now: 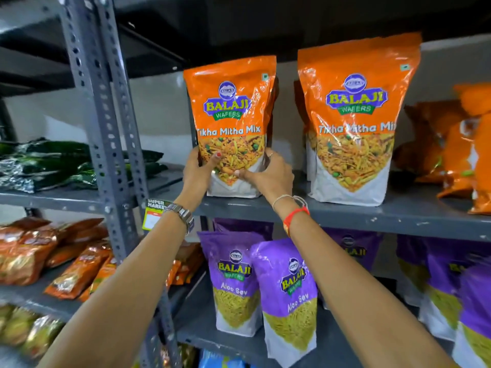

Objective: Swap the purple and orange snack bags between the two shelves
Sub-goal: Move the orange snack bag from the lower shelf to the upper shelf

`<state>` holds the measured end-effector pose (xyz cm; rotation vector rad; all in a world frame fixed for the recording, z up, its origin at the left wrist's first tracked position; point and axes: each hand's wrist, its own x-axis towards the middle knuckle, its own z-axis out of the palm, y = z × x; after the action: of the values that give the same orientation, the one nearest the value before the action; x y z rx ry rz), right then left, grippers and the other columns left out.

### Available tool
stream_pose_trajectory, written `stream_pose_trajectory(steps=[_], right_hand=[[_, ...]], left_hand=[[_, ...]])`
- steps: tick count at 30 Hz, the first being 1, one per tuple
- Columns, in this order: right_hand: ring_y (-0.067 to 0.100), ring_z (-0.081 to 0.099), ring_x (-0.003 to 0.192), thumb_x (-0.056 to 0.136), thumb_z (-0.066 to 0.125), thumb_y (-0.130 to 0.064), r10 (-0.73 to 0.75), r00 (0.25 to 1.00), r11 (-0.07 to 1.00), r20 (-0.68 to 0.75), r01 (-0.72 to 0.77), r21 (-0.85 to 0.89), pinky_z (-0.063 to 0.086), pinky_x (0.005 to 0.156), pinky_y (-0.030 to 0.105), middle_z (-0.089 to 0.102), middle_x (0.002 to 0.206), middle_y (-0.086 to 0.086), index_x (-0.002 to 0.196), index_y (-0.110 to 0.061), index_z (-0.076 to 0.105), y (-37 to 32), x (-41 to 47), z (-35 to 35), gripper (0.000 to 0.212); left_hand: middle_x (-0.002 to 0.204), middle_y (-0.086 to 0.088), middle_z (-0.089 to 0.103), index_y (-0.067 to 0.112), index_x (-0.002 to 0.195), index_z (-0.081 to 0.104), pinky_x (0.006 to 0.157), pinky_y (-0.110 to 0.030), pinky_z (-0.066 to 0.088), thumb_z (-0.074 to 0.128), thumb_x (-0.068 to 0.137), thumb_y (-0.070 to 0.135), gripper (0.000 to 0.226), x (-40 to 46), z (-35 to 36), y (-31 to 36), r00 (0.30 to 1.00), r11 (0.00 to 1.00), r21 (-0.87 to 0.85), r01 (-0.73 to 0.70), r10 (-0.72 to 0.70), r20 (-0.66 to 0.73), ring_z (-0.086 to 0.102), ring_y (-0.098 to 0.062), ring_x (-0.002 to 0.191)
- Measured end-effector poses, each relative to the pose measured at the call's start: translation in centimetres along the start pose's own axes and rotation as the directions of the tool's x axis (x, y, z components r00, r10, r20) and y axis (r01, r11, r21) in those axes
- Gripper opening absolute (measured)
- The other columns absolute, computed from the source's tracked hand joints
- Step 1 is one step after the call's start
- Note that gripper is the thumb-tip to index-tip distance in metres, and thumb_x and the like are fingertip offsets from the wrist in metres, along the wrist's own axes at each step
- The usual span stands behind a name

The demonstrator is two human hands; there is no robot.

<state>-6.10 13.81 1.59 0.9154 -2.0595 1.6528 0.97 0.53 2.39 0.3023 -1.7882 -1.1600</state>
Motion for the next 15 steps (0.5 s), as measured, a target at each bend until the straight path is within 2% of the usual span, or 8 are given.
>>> stream_pose_trajectory(steps=[4,5,7,9,10,12,13,15], right_hand=[[0.028,0.065,0.108,0.061,0.086,-0.044,0.01,1.0,0.999,0.026,-0.009,-0.03,0.053,0.088,0.037,0.071,0.115,0.005,0.115,-0.019,0.059,-0.1,0.1,-0.2,0.065],[0.028,0.064,0.109,0.061,0.085,-0.046,0.016,0.999,0.999,0.044,-0.014,-0.044,0.053,0.088,0.038,0.07,0.116,0.006,0.117,-0.019,0.058,-0.1,0.1,-0.3,0.068],[0.03,0.063,0.111,0.06,0.085,-0.048,0.01,0.998,0.999,0.059,-0.007,-0.051,0.053,0.091,0.043,0.069,0.119,0.007,0.122,-0.018,0.055,-0.4,-0.2,-0.6,0.076],[0.029,0.063,0.111,0.061,0.086,-0.044,-0.027,1.0,0.999,-0.004,0.027,-0.018,0.053,0.092,0.044,0.069,0.119,0.008,0.124,-0.015,0.054,-0.4,-1.3,-1.4,0.077],[0.027,0.064,0.107,0.063,0.086,-0.038,-0.05,0.997,0.999,-0.056,0.051,0.009,0.053,0.091,0.039,0.069,0.115,0.006,0.122,-0.014,0.056,-0.1,-2.2,-1.8,0.071],[0.017,0.063,0.091,0.07,0.083,-0.021,-0.108,0.98,0.99,-0.164,0.122,0.073,0.05,0.08,0.017,0.067,0.102,0.001,0.115,-0.014,0.06,0.3,-4.8,-3.1,0.052],[0.013,0.062,0.085,0.073,0.079,-0.014,-0.129,0.968,0.981,-0.214,0.156,0.117,0.047,0.073,0.01,0.066,0.097,0.0,0.111,-0.013,0.062,0.7,-6.3,-3.6,0.042],[0.007,0.062,0.078,0.077,0.072,-0.004,-0.129,0.951,0.959,-0.281,0.192,0.209,0.048,0.068,0.008,0.066,0.089,0.001,0.101,-0.012,0.065,2.4,-9.4,-4.3,0.026]], left_hand=[[0.124,-0.001,0.057,0.016,0.132,0.042,0.078,-0.021,0.05,0.057,0.086,0.036,0.052,0.0,0.1,-0.3,1.0,0.999,0.046,-0.015,0.015,-0.008,0.054,-0.019,0.11],[0.125,0.0,0.056,0.017,0.132,0.041,0.081,-0.025,0.05,0.057,0.086,0.039,0.053,0.0,0.1,-0.3,1.0,0.998,0.064,-0.013,0.015,-0.022,0.054,-0.021,0.112],[0.133,-0.001,0.054,0.019,0.135,0.036,0.1,-0.042,0.042,0.056,0.085,0.045,0.06,-0.2,0.2,-0.3,0.997,0.993,0.114,0.0,0.009,-0.077,0.051,-0.024,0.121],[0.14,-0.003,0.048,0.018,0.139,0.03,0.106,-0.048,0.035,0.055,0.084,0.047,0.067,-1.0,0.2,-0.5,0.988,0.99,0.138,-0.007,0.027,-0.149,0.048,-0.026,0.125],[0.141,-0.004,0.047,0.017,0.14,0.029,0.106,-0.049,0.035,0.055,0.084,0.048,0.069,-1.7,0.2,-0.8,0.983,0.99,0.136,-0.032,0.056,-0.178,0.047,-0.027,0.125],[0.138,-0.004,0.046,0.015,0.139,0.031,0.105,-0.05,0.036,0.053,0.083,0.049,0.069,-3.7,0.3,-1.5,0.965,0.986,0.121,-0.114,0.139,-0.222,0.046,-0.03,0.123],[0.134,-0.001,0.047,0.014,0.137,0.033,0.105,-0.045,0.037,0.053,0.084,0.048,0.067,-5.1,0.6,-1.9,0.954,0.982,0.102,-0.158,0.178,-0.242,0.046,-0.028,0.122],[0.122,0.007,0.048,0.009,0.134,0.037,0.102,-0.024,0.036,0.053,0.087,0.04,0.059,-8.3,1.3,-2.5,0.925,0.974,0.062,-0.218,0.226,-0.305,0.047,-0.013,0.117]])
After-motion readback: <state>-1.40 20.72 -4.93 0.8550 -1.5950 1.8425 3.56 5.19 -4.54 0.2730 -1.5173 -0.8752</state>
